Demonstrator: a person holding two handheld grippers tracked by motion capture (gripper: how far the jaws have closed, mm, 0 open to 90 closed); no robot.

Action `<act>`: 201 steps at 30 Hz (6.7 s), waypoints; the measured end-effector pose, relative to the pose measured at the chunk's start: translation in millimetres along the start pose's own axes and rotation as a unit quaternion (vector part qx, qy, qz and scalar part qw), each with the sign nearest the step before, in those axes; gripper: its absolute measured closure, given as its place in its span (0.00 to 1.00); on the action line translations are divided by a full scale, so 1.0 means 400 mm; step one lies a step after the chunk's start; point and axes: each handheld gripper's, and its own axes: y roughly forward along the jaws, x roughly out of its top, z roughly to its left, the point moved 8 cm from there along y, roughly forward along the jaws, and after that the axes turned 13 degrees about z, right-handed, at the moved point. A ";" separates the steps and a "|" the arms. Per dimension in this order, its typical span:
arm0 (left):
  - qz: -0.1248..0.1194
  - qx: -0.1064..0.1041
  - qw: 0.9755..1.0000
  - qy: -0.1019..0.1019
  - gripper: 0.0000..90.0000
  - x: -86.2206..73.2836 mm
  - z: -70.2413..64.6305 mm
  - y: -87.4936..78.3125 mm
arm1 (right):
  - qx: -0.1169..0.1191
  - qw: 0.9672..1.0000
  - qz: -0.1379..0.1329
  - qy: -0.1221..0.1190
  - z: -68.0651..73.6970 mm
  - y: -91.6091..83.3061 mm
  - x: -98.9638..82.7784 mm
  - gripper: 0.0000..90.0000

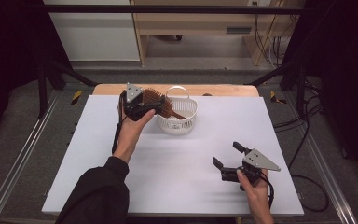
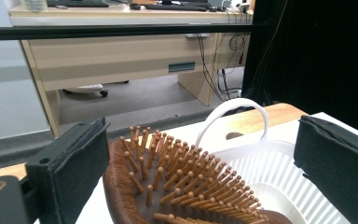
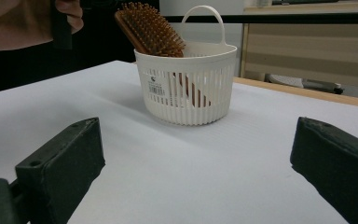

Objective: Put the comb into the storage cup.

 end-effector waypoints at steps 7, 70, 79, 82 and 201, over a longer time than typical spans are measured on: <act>-0.001 -0.006 1.000 0.003 0.04 0.002 -0.005 -0.008 | 0.000 1.000 0.001 -0.001 -0.001 0.000 -0.001 0.04; -0.031 -0.022 0.999 0.010 0.02 -0.007 0.022 -0.223 | -0.005 1.000 0.007 -0.014 0.016 0.004 0.002 0.04; -0.029 -0.013 0.999 0.013 0.02 -0.029 0.061 -0.297 | -0.005 1.000 0.010 -0.019 0.025 0.009 0.001 0.03; -0.029 -0.008 0.999 0.010 0.02 -0.042 0.078 -0.317 | -0.005 1.000 0.010 -0.019 0.025 0.008 0.001 0.03; -0.012 0.009 1.000 0.008 0.02 -0.437 0.141 -0.481 | -0.049 0.998 -0.004 -0.046 -0.084 -0.101 -0.047 0.04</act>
